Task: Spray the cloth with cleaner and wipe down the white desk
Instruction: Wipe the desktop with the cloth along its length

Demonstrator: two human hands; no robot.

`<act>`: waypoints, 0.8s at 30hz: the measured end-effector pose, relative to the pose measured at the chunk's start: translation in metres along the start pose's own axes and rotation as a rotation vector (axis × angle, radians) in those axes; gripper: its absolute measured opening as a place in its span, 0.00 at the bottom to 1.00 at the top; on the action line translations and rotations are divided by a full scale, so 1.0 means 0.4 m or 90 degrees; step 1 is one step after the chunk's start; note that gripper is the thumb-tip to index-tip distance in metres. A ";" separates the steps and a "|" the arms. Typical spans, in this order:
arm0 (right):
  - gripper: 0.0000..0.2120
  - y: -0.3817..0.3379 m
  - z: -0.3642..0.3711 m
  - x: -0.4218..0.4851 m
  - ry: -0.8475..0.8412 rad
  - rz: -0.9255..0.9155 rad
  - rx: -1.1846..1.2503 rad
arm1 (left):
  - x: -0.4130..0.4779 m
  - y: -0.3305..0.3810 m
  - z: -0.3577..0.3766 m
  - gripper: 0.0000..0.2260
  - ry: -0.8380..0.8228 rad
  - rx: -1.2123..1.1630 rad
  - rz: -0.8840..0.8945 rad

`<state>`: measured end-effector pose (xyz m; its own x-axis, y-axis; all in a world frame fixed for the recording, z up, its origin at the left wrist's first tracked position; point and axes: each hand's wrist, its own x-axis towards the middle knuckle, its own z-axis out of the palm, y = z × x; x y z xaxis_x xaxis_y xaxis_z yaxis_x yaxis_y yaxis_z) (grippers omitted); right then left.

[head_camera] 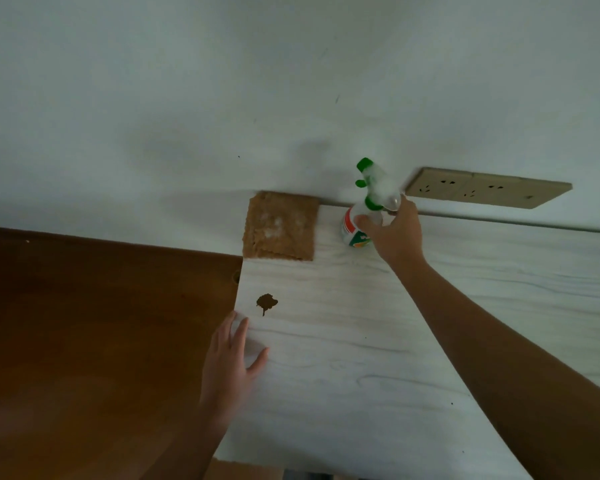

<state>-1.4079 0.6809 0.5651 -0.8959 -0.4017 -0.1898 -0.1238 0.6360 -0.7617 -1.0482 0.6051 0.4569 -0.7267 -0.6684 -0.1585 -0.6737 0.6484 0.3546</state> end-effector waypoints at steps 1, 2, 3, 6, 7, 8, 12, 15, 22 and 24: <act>0.33 0.007 0.008 -0.005 -0.006 0.009 -0.018 | -0.001 0.001 0.001 0.39 0.005 -0.001 0.003; 0.34 0.015 0.018 -0.009 -0.010 0.011 -0.031 | -0.003 0.001 0.003 0.39 0.009 -0.003 0.006; 0.35 0.024 0.027 -0.012 -0.012 0.012 -0.034 | -0.004 0.002 0.005 0.39 0.012 -0.003 0.007; 0.33 0.038 0.046 -0.003 0.000 0.012 -0.031 | -0.006 0.004 0.011 0.39 0.002 0.000 -0.008; 0.32 0.038 0.049 0.006 0.005 0.001 -0.029 | -0.007 0.005 0.012 0.39 -0.002 0.000 -0.013; 0.32 0.039 0.052 0.015 0.004 -0.013 -0.028 | -0.008 0.005 0.013 0.39 -0.002 -0.001 -0.016; 0.34 0.029 0.057 0.035 -0.017 -0.019 -0.016 | -0.011 0.002 0.015 0.37 -0.002 -0.002 -0.014; 0.35 0.030 0.063 -0.001 -0.009 0.038 0.018 | -0.013 0.004 0.011 0.37 0.002 -0.004 -0.013; 0.24 0.070 0.125 -0.129 -0.208 0.164 0.053 | -0.011 0.002 0.010 0.36 0.004 -0.022 -0.015; 0.26 0.049 0.157 -0.108 -0.249 0.164 0.056 | -0.013 -0.001 0.014 0.36 0.013 -0.032 -0.015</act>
<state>-1.3450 0.6694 0.5194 -0.6634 -0.4670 -0.5847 0.1322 0.6960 -0.7058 -1.0450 0.6105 0.4527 -0.7079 -0.6905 -0.1488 -0.6824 0.6141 0.3966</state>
